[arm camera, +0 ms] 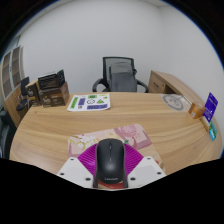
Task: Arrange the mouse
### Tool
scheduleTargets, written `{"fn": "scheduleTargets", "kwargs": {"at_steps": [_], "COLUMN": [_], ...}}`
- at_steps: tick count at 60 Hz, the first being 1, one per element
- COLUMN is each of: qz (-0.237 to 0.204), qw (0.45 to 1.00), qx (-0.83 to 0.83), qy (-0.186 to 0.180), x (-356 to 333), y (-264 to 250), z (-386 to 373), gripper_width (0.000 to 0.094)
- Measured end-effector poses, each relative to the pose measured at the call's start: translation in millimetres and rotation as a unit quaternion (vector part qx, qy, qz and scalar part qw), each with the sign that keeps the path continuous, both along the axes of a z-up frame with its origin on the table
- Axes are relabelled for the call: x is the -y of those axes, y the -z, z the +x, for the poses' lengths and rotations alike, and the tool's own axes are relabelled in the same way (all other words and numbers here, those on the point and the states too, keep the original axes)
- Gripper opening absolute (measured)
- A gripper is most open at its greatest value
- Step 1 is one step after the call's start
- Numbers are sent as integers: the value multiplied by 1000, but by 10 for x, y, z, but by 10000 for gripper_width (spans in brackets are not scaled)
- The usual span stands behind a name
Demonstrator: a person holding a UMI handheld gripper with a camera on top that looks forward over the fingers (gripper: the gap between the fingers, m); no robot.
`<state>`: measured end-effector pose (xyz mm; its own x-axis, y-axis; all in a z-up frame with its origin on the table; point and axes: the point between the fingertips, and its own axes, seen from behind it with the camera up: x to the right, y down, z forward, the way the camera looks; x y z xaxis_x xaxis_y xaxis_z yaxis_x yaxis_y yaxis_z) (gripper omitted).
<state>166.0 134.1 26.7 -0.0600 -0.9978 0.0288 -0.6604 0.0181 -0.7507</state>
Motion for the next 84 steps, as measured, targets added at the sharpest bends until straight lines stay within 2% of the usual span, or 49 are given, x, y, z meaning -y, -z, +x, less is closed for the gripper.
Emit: {"fn": "scheduleTargets", "kwargs": {"at_steps": [12, 18, 20, 21, 24, 27, 36, 45, 54, 61, 71, 84], "qz": [0, -5, -11, -15, -30, -31, -15, -4, -33, -29, -31, -41], "qw": [999, 999, 999, 999, 999, 999, 1000, 1000, 999, 1000, 999, 999], "qx": [-33, -32, -35, -34, -34, -26, -10, 0, 12, 7, 1, 1], "qy": [10, 1, -2, 1, 11, 15, 18, 19, 9, 6, 22, 13], "x": [29, 15, 23, 44, 122, 151, 125, 56, 75, 21, 47, -88], "y": [426, 447, 445, 442, 374, 277, -210, -834, -1351, -1539, -1674, -1767], "z": [-87, -93, -93, -86, -108, -114, -414, -1134, -1962, -2586, -3281, -3824], "gripper_width": [346, 470, 529, 591, 881, 838, 868, 870, 868, 867, 865, 866]}}
